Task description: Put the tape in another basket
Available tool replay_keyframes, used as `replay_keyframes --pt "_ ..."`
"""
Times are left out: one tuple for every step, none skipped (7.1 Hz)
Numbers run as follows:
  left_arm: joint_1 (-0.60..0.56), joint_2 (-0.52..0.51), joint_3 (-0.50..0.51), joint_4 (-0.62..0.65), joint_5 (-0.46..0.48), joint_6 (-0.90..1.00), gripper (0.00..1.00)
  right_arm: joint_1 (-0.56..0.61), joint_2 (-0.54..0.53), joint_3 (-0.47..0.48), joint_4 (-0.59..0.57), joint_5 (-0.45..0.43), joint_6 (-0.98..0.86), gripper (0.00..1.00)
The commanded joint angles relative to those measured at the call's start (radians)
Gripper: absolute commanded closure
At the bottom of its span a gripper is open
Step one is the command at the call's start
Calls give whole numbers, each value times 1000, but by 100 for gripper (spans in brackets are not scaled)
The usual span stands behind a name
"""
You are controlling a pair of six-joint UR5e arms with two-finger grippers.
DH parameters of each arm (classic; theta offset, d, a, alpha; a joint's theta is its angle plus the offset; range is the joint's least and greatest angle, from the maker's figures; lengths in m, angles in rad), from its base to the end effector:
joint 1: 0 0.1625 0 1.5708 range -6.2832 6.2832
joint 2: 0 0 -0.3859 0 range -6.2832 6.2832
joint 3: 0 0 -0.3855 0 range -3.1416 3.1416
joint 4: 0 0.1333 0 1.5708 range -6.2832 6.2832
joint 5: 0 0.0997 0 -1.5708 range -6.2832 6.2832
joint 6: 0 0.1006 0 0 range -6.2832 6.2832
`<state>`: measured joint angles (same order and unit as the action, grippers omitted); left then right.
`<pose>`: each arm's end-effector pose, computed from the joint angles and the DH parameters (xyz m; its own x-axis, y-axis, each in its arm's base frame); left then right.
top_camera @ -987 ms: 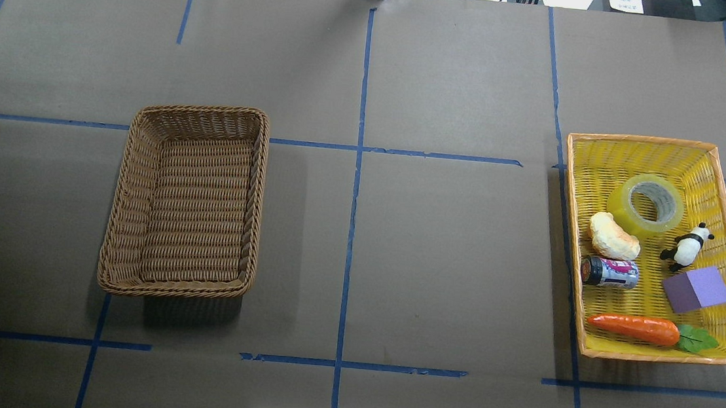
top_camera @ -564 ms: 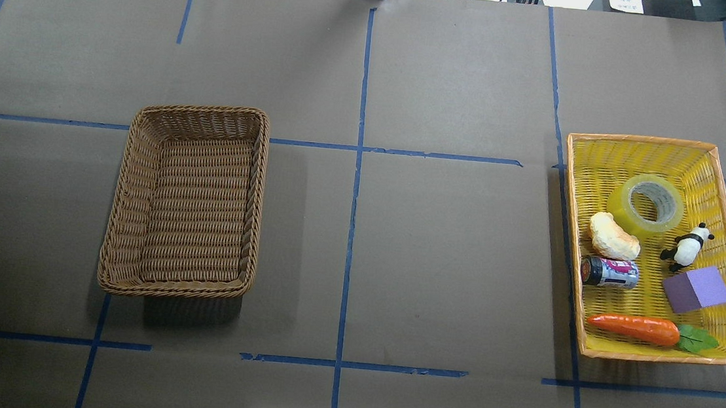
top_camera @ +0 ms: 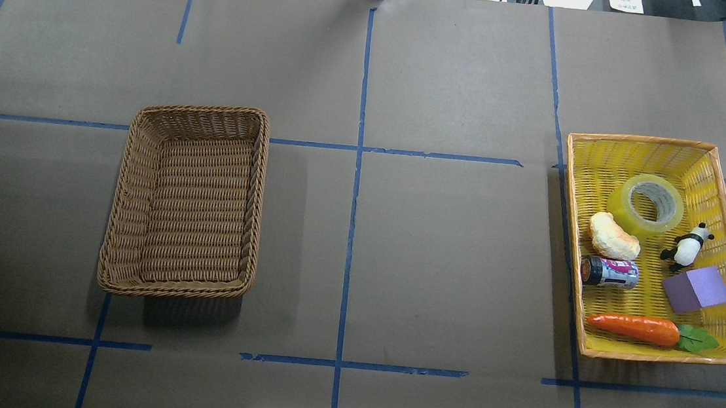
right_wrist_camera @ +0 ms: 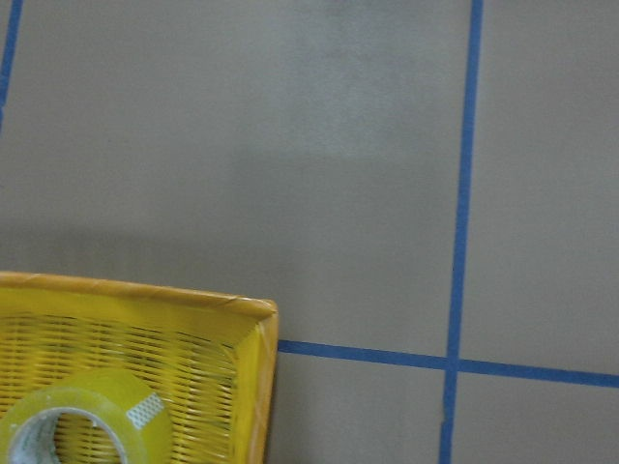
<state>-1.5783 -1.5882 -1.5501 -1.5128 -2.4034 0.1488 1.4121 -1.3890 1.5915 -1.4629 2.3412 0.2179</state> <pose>-0.0625 -0.4871 0.6233 0.6663 0.0982 -0.7392 -0.0923 0.9945 0.0489 -0.0267 -0.5673 0.5028 0.6916 -0.1125 0.7135 0.0010 0.9879 0.1549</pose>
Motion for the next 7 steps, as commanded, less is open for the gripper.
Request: replay_keyframes --pt "0 -1 -2 -3 0 0 0 -123 1 37 77 -9 207 0" --pt "0 0 -2 -4 0 0 0 -181 -2 30 178 -46 280 0" --pt "0 -1 -2 -4 0 0 0 -241 -4 15 234 -87 331 0" --pt "0 0 -2 -4 0 0 0 -271 -2 9 243 -108 333 0" --pt "0 1 -1 -4 0 0 0 -291 -4 2 243 -112 333 0" --pt "0 1 -1 -4 -2 0 0 -292 -5 -13 243 -111 331 0" --pt "0 2 -1 -4 -2 -2 0 -298 -7 -30 243 -109 331 0"
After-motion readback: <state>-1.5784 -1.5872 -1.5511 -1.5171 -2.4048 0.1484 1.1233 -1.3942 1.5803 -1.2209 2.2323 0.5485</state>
